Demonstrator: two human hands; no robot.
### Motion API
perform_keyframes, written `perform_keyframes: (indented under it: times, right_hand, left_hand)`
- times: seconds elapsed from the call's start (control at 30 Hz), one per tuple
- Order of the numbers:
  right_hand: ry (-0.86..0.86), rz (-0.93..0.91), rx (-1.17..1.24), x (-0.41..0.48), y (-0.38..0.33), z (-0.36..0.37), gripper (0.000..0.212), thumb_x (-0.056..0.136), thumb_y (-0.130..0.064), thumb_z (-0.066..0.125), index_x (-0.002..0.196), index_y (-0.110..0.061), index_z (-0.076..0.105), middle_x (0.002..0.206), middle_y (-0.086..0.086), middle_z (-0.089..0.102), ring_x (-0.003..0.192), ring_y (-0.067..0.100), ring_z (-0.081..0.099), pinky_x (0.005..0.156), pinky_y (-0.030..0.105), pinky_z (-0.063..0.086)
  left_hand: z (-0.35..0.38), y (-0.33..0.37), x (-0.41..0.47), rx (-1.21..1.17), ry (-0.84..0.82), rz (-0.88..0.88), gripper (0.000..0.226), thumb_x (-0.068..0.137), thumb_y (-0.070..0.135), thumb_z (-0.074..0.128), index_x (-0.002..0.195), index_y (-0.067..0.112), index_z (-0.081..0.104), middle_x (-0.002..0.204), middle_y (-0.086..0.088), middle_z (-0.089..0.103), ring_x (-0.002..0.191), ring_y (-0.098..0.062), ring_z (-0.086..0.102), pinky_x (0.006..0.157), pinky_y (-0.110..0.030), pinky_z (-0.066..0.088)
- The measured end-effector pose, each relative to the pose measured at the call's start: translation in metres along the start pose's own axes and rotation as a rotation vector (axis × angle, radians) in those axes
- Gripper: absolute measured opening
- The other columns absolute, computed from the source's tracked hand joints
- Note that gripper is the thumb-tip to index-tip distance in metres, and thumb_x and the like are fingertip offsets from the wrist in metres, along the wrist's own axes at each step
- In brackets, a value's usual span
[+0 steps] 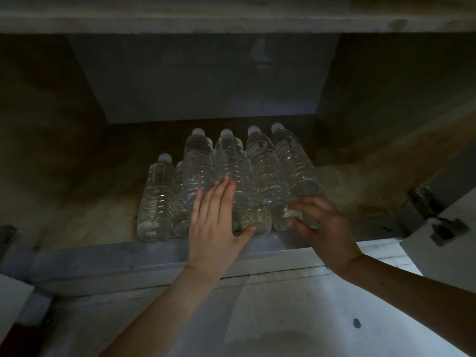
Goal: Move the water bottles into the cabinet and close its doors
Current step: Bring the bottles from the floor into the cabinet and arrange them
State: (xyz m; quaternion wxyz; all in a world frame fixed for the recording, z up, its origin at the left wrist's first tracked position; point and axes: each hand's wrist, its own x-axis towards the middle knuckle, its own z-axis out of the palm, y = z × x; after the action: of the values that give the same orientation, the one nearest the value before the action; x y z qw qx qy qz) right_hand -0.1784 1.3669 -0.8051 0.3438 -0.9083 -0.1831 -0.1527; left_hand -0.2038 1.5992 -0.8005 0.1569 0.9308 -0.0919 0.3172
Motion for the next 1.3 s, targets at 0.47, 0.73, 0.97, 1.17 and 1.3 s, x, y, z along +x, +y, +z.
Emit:
perform_keyframes:
  times: [0.47,0.73,0.97,1.17,1.3]
  right_hand:
    - [0.004,0.005,-0.006,-0.001,0.002,0.001,0.026,0.083,-0.008,0.076,0.108,-0.015,0.073,0.108,-0.001,0.065,0.101,0.017,0.059,0.090,0.029,0.050]
    - [0.013,-0.006,-0.036,0.002,0.002,0.002,0.025,0.083,-0.009,0.077,0.107,-0.015,0.074,0.104,0.001,0.066,0.099,0.020,0.060,0.089,0.037,0.052]
    - [0.046,-0.062,-0.074,0.002,-0.003,-0.001,0.024,0.083,-0.009,0.076,0.106,-0.014,0.074,0.101,0.002,0.066,0.094,0.022,0.060,0.083,0.044,0.055]
    - [0.030,-0.090,-0.079,0.003,-0.009,-0.010,0.022,0.082,-0.011,0.077,0.104,-0.012,0.074,0.100,0.003,0.068,0.094,0.021,0.061,0.079,0.043,0.056]
    - [0.107,-0.098,-0.012,0.006,-0.025,-0.033,0.022,0.084,-0.020,0.075,0.105,-0.017,0.068,0.103,-0.007,0.062,0.096,0.010,0.058,0.081,0.028,0.054]
  left_hand:
    - [0.005,0.001,0.001,-0.028,0.040,-0.021,0.095,0.067,0.042,0.086,0.142,0.007,0.040,0.146,-0.011,0.047,0.135,-0.024,0.041,0.124,-0.036,0.003]
    - [0.007,0.003,0.001,-0.027,0.051,-0.030,0.092,0.067,0.040,0.086,0.140,0.007,0.041,0.144,-0.011,0.048,0.134,-0.024,0.041,0.124,-0.036,0.004]
    - [0.003,0.004,0.003,-0.032,0.032,-0.032,0.093,0.066,0.041,0.086,0.141,0.007,0.041,0.143,-0.013,0.048,0.132,-0.026,0.041,0.123,-0.036,0.003]
    - [-0.004,0.009,0.002,-0.018,0.024,-0.029,0.086,0.074,0.051,0.076,0.139,0.005,0.044,0.144,-0.014,0.047,0.133,-0.027,0.041,0.123,-0.042,0.008]
    - [-0.015,0.019,0.015,-0.017,0.008,0.039,0.072,0.085,0.056,0.056,0.138,0.008,0.048,0.143,-0.014,0.048,0.136,-0.031,0.040,0.121,-0.054,0.013]
